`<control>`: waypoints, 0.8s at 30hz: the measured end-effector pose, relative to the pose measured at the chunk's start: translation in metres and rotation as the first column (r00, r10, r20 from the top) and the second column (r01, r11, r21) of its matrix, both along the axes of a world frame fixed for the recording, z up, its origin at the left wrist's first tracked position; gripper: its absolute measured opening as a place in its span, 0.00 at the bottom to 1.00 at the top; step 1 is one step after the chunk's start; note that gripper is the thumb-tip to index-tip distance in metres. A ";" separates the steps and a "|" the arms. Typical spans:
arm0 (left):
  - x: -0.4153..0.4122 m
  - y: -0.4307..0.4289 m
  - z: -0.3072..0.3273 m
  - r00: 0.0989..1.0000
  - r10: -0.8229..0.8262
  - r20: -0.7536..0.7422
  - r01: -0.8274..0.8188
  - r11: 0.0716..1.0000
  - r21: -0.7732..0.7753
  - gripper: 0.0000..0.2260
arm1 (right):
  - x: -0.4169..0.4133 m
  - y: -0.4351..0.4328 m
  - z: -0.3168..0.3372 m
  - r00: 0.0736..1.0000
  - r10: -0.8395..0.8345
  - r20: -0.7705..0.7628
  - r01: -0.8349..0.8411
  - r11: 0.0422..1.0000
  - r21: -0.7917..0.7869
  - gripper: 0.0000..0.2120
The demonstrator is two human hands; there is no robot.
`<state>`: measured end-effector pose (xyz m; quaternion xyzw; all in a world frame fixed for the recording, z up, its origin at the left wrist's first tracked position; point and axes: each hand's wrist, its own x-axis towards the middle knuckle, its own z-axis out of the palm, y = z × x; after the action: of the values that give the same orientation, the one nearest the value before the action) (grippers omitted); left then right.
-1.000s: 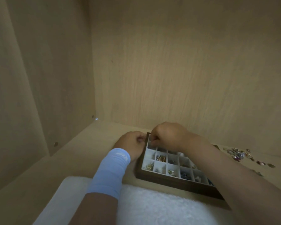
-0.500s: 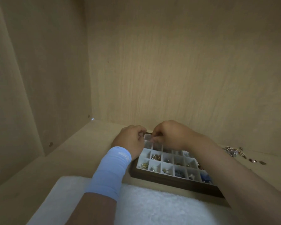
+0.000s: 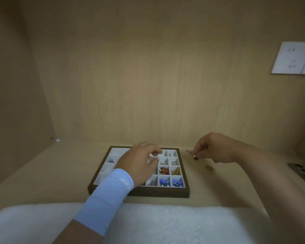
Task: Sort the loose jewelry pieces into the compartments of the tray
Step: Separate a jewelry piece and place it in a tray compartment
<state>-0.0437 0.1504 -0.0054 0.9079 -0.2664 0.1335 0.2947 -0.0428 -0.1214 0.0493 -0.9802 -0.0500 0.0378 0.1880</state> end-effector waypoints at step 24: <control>0.014 -0.165 -0.018 0.986 -0.078 -0.150 0.105 0.979 0.177 0.03 | 0.012 -0.060 -0.044 0.964 -0.132 -0.231 0.146 0.989 0.041 0.06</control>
<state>-0.0296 -0.0149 -0.0239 0.9253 -0.2976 0.0294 0.2334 -0.0308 -0.1819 0.0052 -0.9647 0.0397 0.1351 0.2226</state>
